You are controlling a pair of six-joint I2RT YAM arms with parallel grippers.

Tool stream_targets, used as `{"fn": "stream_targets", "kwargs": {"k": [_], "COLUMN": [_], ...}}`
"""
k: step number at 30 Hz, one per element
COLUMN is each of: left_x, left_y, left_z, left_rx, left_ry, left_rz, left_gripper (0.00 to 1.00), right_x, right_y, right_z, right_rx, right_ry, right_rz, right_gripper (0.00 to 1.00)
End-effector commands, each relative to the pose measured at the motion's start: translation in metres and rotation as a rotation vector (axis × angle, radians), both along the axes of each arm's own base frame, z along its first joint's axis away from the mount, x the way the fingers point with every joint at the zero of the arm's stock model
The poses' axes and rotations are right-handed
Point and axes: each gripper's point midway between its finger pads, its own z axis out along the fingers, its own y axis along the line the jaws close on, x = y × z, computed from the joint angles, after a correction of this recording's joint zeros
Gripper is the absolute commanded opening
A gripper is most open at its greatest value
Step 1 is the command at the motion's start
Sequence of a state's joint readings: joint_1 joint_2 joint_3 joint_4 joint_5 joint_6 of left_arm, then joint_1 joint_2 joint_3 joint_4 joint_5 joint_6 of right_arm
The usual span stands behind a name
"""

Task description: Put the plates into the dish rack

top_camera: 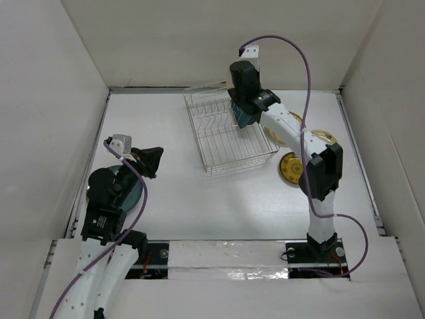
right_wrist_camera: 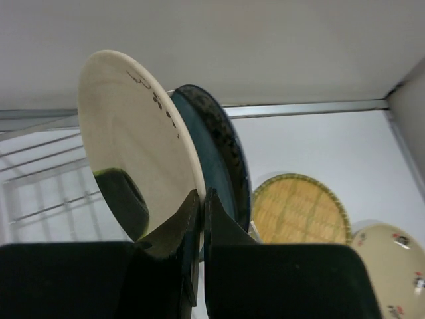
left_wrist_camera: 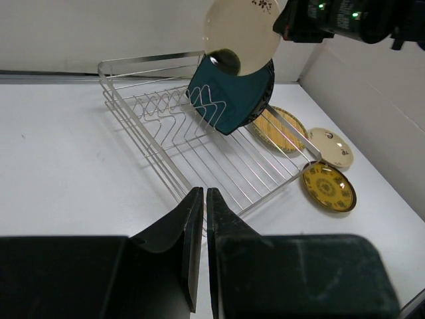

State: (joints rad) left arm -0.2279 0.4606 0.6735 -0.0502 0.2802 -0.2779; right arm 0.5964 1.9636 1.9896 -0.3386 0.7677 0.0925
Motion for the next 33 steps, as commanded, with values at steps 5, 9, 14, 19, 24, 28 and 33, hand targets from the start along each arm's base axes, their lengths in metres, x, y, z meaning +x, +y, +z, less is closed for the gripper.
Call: {"fn": "stream_targets", "kwargs": {"k": [5,9,14,19,24,28,33], "left_x": [0.001,0.002,0.003,0.004,0.004,0.004,0.004], "left_y": [-0.003,-0.003,-0.002,-0.002,-0.001,0.0,0.0], "left_z": [0.01,0.009,0.007,0.007,0.007,0.007,0.007], "left_rx": [-0.011,-0.008,-0.006,-0.004,-0.004,-0.004,-0.004], "left_ry": [-0.029,-0.024,-0.019,-0.018,-0.019,-0.018,-0.018], "left_rz": [-0.011,-0.01,-0.007,-0.003,-0.001,0.008,0.008], "left_gripper": [0.04,0.04,0.04,0.04,0.04,0.04,0.04], "right_x": [0.011,0.018,0.023,0.028,0.027,0.027,0.026], "right_y": [-0.032,-0.026,-0.016,-0.007,0.007,0.015,0.028], "right_z": [0.021,-0.006,-0.042,-0.074,-0.1,-0.119,-0.126], "right_rx": [-0.19,-0.208,-0.2,-0.181,-0.199,-0.198,-0.157], "right_ry": [-0.028,0.009,0.064,0.108,0.144,0.169,0.177], "right_rz": [-0.217,-0.21,-0.173,-0.155,-0.133,-0.129,-0.088], "right_gripper": [0.0,0.0,0.0,0.0,0.0,0.0,0.02]}}
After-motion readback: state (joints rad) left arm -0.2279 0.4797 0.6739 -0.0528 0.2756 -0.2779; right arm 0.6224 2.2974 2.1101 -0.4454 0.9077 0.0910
